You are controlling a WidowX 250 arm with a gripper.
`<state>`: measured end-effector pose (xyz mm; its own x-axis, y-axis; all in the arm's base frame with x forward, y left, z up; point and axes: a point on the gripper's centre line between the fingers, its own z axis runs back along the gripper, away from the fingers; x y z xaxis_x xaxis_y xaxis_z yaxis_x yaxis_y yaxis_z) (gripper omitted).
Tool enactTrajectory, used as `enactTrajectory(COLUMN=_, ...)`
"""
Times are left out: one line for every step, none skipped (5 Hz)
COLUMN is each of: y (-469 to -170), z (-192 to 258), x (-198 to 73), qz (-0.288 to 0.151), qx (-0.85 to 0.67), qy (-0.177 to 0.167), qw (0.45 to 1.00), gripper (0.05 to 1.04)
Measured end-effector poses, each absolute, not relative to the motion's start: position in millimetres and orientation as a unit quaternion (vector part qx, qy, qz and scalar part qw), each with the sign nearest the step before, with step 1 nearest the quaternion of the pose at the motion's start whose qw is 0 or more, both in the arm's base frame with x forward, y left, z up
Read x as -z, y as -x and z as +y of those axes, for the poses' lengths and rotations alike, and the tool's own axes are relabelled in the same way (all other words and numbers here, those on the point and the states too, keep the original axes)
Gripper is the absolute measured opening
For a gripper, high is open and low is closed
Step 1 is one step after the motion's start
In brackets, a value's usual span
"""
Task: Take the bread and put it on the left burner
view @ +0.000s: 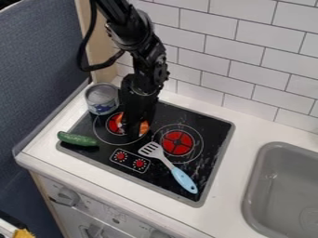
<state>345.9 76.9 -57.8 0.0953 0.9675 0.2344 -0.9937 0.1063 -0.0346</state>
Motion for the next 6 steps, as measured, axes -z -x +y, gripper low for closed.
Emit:
enactTrajectory(y=-344.7, z=75.9, x=57.7, qz=-0.091, qx=-0.669, qy=-0.062, qw=0.735, gripper=0.632)
enactTrajectory(y=-342.3, z=78.3, x=56.1, qz=-0.085, qx=-0.681, qy=-0.072, qw=0.724, gripper=0.925)
enactTrajectory(y=-342.6, z=79.5, x=51.2, qz=-0.092, qx=-0.676, qy=-0.099, qw=0.724, gripper=1.009)
enactTrajectory(y=-345.0, z=69.3, x=43.4, qz=-0.096, qx=-0.672, qy=-0.093, qw=0.728, gripper=1.003)
enactTrajectory(y=-347.3, z=67.3, x=16.9, qz=-0.114, qx=-0.678, qy=-0.074, qw=0.723, gripper=0.999)
enactTrajectory(y=-343.0, z=57.5, x=-24.0, qz=-0.182, qx=-0.690, qy=-0.080, qw=0.696, gripper=0.999)
